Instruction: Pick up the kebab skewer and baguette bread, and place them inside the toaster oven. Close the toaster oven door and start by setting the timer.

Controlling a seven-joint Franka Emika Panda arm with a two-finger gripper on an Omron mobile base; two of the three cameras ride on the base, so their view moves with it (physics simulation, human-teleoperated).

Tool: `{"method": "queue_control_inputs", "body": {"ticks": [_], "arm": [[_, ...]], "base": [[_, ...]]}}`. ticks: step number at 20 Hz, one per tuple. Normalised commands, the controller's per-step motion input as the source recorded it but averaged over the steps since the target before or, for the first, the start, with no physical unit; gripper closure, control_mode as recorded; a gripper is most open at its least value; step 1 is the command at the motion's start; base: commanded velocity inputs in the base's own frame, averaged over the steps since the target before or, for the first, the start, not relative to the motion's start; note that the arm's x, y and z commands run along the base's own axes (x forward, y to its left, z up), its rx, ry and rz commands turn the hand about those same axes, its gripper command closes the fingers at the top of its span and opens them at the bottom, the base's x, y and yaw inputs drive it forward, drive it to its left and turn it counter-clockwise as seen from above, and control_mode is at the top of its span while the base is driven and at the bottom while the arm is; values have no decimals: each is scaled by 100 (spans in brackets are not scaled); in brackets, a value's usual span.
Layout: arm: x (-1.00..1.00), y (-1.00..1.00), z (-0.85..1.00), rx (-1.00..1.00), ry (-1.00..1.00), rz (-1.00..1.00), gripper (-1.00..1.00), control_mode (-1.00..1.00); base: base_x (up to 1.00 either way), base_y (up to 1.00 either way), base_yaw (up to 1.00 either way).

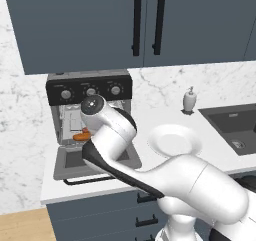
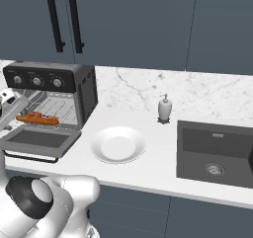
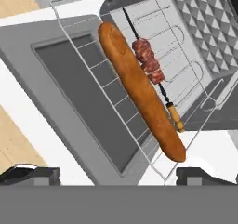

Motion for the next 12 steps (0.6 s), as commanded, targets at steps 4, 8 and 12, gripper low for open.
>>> {"method": "queue_control_inputs", "body": {"ticks": [4, 8, 12], "arm": [[-68, 1, -8, 12, 14, -48, -100, -100], [-37, -4, -28, 10, 12, -46, -100, -100], [-1, -19, -29, 12, 10, -41, -100, -100]], "base": [[0, 0, 0], [0, 0, 0], [0, 0, 0]]}}
